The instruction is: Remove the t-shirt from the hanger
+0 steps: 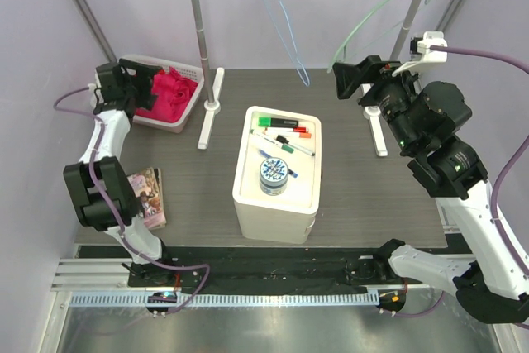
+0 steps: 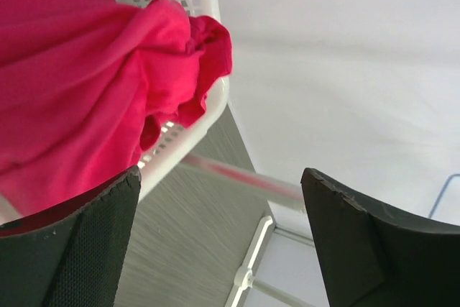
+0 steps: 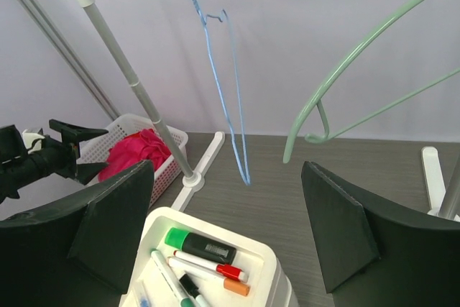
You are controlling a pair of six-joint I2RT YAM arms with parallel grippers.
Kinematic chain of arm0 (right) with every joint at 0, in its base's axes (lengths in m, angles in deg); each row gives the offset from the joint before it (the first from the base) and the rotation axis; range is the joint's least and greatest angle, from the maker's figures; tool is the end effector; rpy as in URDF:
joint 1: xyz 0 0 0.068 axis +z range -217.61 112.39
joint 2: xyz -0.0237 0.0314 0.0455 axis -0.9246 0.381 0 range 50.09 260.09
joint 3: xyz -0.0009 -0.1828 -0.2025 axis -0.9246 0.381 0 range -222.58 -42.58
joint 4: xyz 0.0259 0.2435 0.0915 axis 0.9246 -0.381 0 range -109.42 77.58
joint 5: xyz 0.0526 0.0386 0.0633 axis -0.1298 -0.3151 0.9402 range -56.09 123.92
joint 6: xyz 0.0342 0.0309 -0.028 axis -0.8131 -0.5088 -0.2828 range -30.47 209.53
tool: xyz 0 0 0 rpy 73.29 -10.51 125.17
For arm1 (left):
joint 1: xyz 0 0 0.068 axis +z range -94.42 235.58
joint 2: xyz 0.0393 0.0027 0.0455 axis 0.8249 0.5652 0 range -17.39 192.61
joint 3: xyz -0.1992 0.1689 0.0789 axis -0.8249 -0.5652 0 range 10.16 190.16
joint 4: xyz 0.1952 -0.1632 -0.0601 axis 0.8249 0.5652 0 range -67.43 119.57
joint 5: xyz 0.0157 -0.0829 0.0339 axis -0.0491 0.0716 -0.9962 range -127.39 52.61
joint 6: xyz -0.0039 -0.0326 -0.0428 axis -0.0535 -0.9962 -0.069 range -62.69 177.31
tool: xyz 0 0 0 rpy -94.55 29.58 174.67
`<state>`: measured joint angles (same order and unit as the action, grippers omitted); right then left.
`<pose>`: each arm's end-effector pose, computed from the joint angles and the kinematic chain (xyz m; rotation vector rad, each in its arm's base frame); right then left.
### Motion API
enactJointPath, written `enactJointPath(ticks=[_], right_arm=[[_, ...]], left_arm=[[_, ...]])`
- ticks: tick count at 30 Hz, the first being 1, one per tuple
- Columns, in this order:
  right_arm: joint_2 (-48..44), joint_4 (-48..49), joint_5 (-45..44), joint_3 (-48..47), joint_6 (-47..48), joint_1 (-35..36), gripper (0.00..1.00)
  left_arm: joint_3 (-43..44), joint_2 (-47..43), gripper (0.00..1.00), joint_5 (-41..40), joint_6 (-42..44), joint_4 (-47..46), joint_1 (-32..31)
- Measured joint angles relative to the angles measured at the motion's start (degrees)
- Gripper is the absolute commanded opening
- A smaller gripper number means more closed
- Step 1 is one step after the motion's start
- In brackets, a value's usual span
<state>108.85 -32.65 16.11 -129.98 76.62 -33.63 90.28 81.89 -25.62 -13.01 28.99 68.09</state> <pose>0.1521 0.0893 0.5250 -0.0062 1.4466 0.4515 0.4037 0.0821 0.3033 -1.2915 1.6710 -0.8320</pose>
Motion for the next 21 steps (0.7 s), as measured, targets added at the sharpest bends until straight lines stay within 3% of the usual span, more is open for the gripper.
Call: enactJointPath(ticks=[9, 17, 21], right_arm=[[0.1, -2.7, -1.7, 0.4, -3.1, 0.0, 0.89], [-1.1, -15.6, -8.8, 1.6, -8.4, 0.0, 0.9], [-7.5, -21.0, -13.2, 9.1, -11.8, 0.0, 0.93]], left_arm=[[-9.7, -11.6, 0.93, 0.5, 2.1, 2.5, -1.9], [-16.1, -21.0, 0.93, 2.1, 10.8, 2.7, -16.4], [-22.0, -27.9, 0.92, 3.4, 14.1, 2.6, -17.4]])
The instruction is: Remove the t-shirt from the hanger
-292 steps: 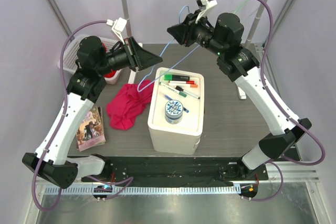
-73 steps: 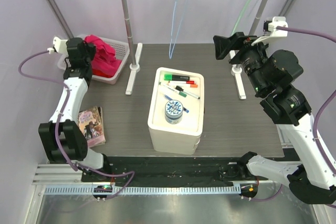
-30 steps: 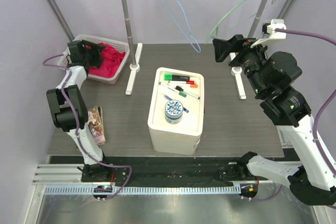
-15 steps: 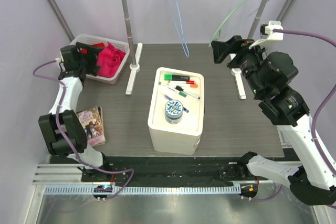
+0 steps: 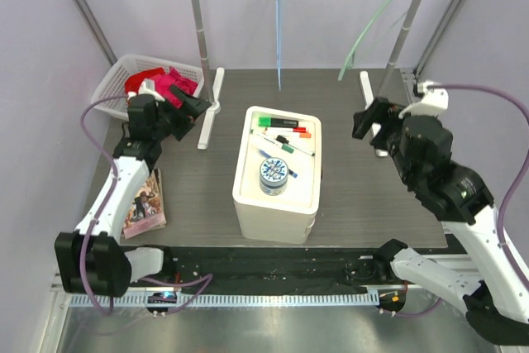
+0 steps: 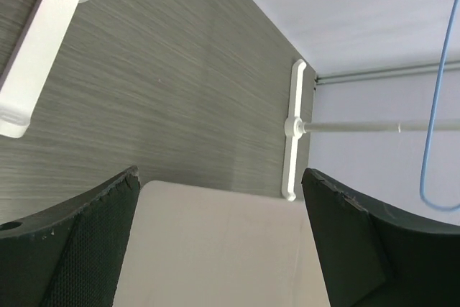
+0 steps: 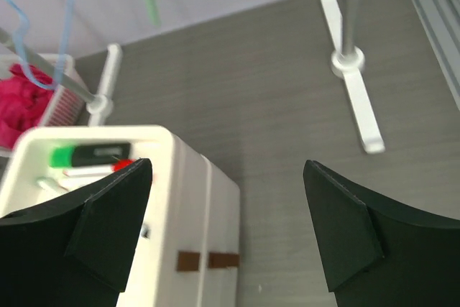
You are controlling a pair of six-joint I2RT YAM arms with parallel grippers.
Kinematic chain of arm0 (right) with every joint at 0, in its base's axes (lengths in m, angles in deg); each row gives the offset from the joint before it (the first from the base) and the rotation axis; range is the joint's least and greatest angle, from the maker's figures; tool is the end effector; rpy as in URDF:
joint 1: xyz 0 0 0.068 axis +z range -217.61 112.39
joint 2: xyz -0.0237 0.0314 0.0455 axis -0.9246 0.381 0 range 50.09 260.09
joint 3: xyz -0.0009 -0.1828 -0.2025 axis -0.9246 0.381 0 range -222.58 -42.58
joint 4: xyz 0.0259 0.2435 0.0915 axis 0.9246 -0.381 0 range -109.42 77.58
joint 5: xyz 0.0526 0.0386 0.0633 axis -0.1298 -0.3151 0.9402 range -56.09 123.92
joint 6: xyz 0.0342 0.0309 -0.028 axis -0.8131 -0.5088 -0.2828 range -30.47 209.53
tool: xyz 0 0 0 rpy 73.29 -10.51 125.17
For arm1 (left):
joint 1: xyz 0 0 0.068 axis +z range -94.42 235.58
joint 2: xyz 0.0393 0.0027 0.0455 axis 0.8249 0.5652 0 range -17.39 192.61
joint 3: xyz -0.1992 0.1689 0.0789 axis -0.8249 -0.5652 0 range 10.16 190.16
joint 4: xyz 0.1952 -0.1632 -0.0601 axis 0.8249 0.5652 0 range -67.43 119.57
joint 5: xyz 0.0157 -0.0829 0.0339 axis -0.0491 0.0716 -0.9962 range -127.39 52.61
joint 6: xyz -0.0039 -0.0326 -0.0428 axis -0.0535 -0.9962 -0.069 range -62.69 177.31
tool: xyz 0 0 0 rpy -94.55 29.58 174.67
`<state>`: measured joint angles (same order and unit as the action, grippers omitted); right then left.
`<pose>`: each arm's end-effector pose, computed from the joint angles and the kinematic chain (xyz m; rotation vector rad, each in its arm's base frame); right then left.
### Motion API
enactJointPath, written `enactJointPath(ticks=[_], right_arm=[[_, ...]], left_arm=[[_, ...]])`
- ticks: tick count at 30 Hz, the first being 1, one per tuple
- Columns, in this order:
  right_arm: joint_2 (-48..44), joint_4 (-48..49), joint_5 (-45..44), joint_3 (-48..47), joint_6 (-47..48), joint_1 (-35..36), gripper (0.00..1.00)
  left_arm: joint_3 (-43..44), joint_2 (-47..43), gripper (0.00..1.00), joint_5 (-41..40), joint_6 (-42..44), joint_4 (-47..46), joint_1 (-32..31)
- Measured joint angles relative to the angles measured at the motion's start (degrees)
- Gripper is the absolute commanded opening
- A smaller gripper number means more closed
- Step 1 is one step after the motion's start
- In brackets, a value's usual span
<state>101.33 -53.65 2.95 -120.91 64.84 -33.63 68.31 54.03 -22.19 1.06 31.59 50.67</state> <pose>0.1320 0.0668 0.4588 0.2347 1.7730 0.2451 0.2865 -0.0340 0.3248 -0.7275 1.9401 -0.9415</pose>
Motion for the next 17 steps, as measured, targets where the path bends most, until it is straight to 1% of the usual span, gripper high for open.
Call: enactJointPath(ticks=[2, 5, 6, 12, 14, 17], right_arm=[[-4.1, -2.1, -1.8, 5.7, -2.5, 0.0, 0.95], [-9.6, -2.6, -3.0, 15.6, -7.0, 0.0, 0.98], [-10.9, -2.0, -2.9, 19.3, -8.5, 0.0, 1.0], [-17.8, 5.0, -1.1, 42.8, -18.4, 0.0, 1.0], [-20.4, 6.8, -1.3, 48.2, -21.7, 0.0, 1.0], [-21.1, 9.0, -1.3, 52.4, -26.1, 0.0, 1.0]], left_arm=[[-3.3, -3.3, 0.92, 0.7, 1.4, -0.5, 0.1], [-9.1, -8.8, 0.93, 1.7, 3.2, -1.1, -0.7], [-10.1, -9.7, 0.93, 2.0, 3.4, -1.4, -1.4], [-19.8, -17.3, 0.95, 4.2, 4.1, -4.8, -5.0], [-24.0, -19.9, 0.96, 5.0, 3.8, -5.6, -5.2], [-29.8, -24.3, 0.99, 6.0, 2.7, -7.0, -5.6]])
